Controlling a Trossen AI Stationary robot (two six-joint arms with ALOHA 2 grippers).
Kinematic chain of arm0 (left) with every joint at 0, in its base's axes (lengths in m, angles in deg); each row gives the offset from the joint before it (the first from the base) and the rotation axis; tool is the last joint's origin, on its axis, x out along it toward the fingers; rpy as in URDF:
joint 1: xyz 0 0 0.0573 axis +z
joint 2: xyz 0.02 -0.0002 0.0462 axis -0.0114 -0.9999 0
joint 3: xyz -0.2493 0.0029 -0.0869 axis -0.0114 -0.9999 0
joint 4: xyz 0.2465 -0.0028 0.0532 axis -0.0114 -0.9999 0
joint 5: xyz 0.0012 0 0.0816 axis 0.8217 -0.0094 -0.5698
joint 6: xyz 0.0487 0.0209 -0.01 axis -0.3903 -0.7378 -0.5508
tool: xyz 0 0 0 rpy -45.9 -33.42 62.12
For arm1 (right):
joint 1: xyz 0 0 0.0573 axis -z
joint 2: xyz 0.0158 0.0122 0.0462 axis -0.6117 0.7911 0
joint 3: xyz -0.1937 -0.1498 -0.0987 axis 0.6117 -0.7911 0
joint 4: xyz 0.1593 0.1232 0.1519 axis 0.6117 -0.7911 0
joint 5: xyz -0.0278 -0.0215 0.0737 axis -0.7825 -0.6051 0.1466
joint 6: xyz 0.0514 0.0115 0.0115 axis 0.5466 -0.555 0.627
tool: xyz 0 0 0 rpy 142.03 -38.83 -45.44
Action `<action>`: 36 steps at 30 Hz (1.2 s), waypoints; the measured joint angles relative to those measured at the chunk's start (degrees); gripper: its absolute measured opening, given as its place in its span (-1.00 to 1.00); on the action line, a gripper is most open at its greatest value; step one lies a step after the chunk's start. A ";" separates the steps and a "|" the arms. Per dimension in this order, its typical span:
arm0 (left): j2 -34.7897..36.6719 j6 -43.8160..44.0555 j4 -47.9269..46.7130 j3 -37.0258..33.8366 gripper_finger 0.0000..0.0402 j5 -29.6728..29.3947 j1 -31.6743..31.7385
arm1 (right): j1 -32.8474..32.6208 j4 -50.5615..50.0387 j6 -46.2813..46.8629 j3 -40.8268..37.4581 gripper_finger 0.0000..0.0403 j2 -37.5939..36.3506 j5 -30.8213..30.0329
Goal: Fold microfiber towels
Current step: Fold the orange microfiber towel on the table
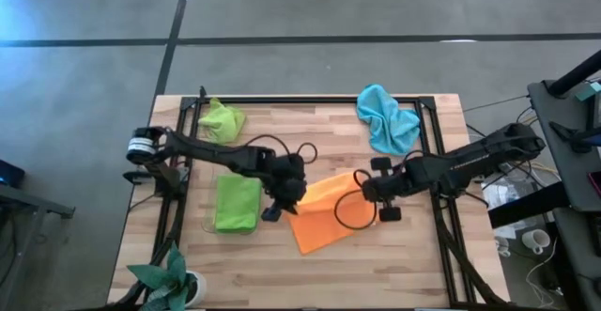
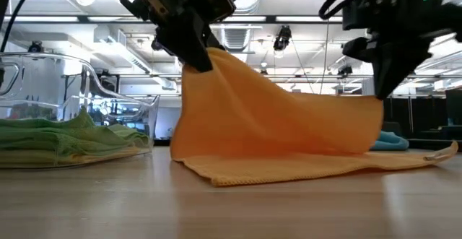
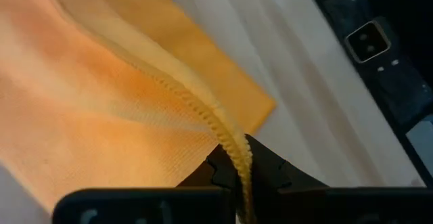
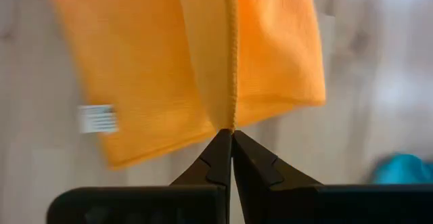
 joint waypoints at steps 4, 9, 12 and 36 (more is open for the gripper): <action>-0.22 1.38 4.40 -0.81 -1.00 -0.70 -2.63 | -3.67 -1.12 2.81 0.08 -0.96 0.63 -0.57; -3.42 1.50 10.11 -0.65 -1.00 -1.46 -4.44 | -4.72 -6.78 4.67 0.13 -0.96 0.83 -10.68; -5.33 2.39 9.90 0.09 -1.00 -2.01 -4.30 | -4.57 -9.02 4.63 0.99 -0.96 0.81 -14.92; -9.70 2.86 8.67 0.47 -1.00 -2.68 -5.12 | -5.97 -7.16 4.90 2.58 -0.96 8.85 -4.24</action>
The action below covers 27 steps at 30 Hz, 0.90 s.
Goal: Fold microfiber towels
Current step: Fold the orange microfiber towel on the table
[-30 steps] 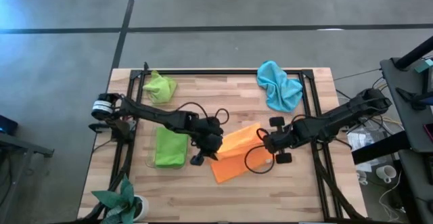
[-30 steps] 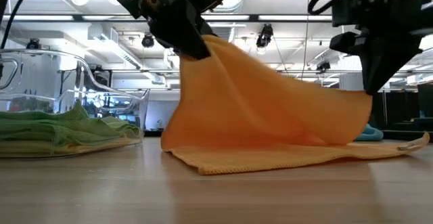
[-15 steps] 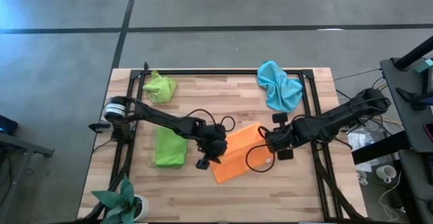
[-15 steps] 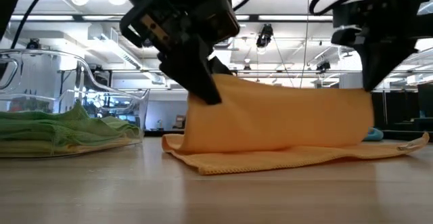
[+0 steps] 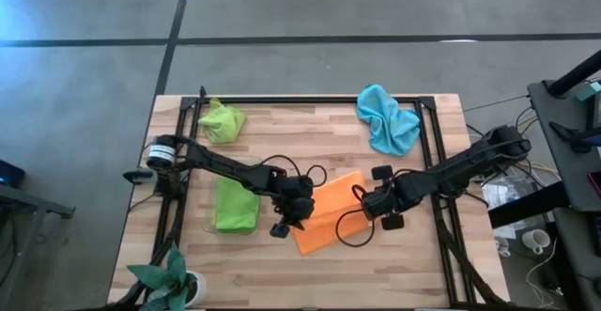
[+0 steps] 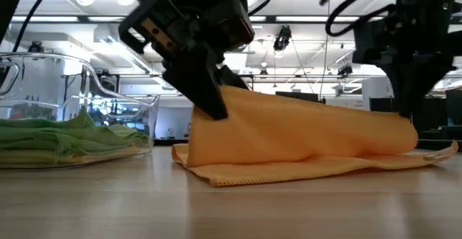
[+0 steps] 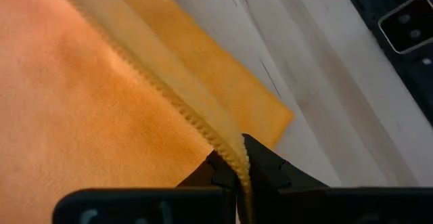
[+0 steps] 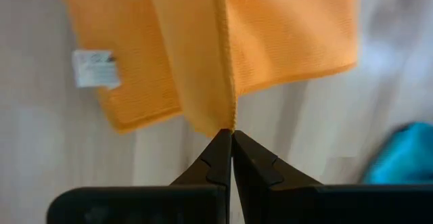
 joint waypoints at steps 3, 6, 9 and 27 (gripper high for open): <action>2.56 -0.04 -4.98 1.12 -1.00 -0.11 1.24 | 0.18 -0.66 -1.65 2.42 -0.96 -0.74 -4.43; 6.61 -1.25 -9.49 1.67 -1.00 -3.87 3.15 | 1.17 -3.05 -4.58 6.17 -0.96 -1.81 -12.85; 11.43 -3.74 -14.39 1.70 -1.00 -11.10 5.76 | 3.73 -3.53 -9.33 8.96 -0.96 -2.57 -22.25; 14.84 -13.82 -21.03 -0.57 -1.00 -22.97 19.16 | 25.99 6.45 -28.79 7.05 -0.96 -3.40 -16.37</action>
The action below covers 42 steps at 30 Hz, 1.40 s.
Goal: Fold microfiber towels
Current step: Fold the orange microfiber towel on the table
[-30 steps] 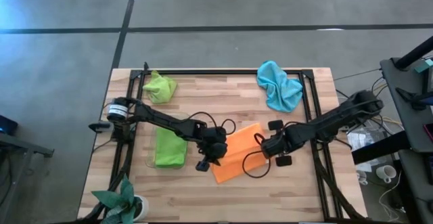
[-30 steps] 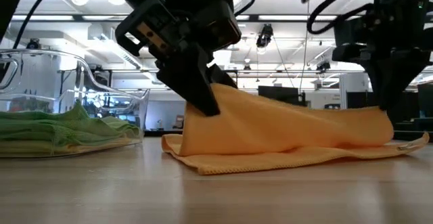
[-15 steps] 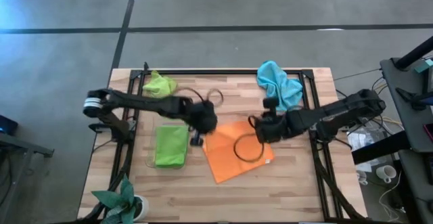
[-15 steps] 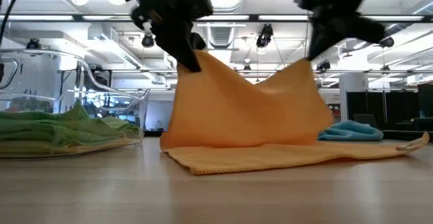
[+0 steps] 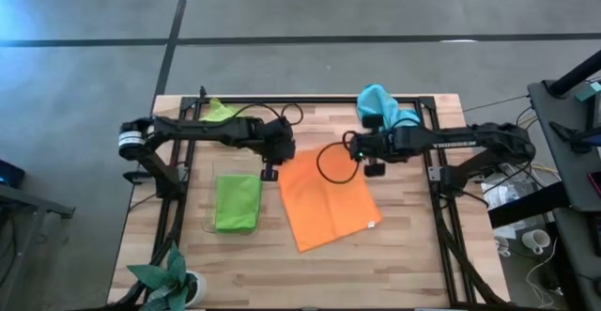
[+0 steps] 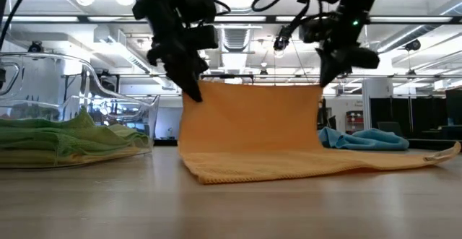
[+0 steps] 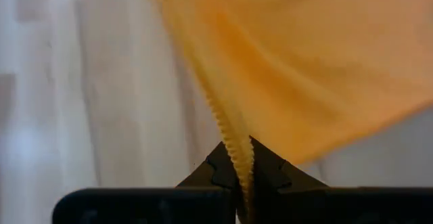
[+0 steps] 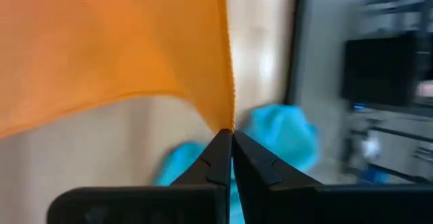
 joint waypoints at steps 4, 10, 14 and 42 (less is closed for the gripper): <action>0.00 3.36 -2.37 -0.02 -1.00 4.87 -2.98 | -3.26 -4.04 5.55 -0.96 -0.96 -0.47 8.41; -1.03 7.75 0.69 -0.19 -1.00 9.65 -8.82 | -11.09 -6.58 10.85 -2.51 -0.96 0.10 12.12; -2.97 10.00 1.88 0.31 -1.00 9.79 -11.70 | -15.33 -6.88 15.08 -2.56 -0.96 0.55 12.10; -13.17 16.87 12.79 3.92 -1.00 19.89 -19.78 | -23.41 -7.97 24.01 -6.71 -0.96 0.63 18.01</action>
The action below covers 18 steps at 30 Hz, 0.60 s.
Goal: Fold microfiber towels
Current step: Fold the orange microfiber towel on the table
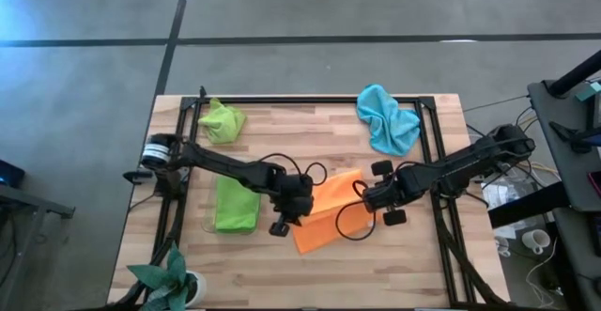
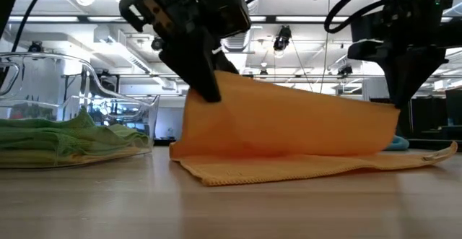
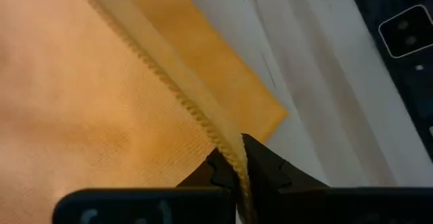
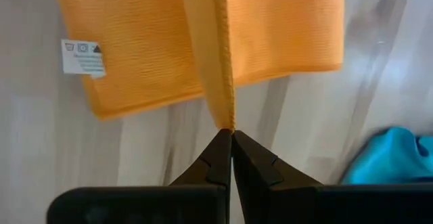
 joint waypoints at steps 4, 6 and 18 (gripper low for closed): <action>-1.79 0.12 1.03 -0.06 -1.00 0.00 -0.33 | -0.02 0.27 -0.44 -0.58 -0.96 0.44 1.47; -2.69 0.19 1.60 0.00 -1.00 -0.01 -0.61 | 0.00 0.28 -0.46 -0.94 -0.96 0.82 2.01; -4.51 1.62 3.32 1.33 -0.81 1.44 -1.78 | 0.02 1.89 3.92 -1.07 -0.88 1.36 7.10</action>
